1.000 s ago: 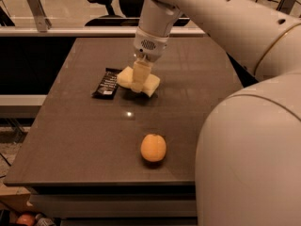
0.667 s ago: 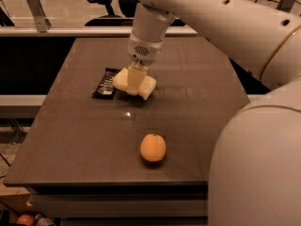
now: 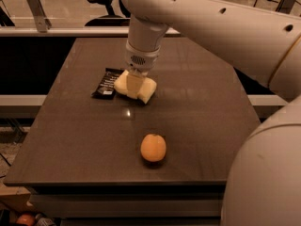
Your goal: Move sponge near rxbar chocolate
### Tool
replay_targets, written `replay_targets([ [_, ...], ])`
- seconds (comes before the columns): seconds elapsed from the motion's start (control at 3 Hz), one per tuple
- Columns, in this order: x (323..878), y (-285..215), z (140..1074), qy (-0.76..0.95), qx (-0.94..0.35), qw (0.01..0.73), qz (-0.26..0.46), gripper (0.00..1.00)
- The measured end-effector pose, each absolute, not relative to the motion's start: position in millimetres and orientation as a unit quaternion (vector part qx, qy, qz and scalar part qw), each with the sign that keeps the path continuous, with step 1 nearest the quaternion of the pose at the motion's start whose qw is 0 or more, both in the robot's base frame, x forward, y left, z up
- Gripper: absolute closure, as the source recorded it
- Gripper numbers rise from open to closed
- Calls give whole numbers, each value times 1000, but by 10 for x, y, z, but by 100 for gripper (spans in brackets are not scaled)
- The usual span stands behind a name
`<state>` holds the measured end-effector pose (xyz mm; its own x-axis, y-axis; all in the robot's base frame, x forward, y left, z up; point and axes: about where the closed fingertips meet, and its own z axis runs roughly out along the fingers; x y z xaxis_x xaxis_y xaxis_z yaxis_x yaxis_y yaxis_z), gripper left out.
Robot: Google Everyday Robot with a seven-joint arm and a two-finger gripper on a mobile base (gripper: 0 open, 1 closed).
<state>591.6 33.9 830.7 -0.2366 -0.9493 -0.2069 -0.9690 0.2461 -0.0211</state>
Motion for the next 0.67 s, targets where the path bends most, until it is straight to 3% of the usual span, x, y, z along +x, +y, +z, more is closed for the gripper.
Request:
replay_targets([
  [0.67,6191,140,8304,802,-590,89,12,100],
])
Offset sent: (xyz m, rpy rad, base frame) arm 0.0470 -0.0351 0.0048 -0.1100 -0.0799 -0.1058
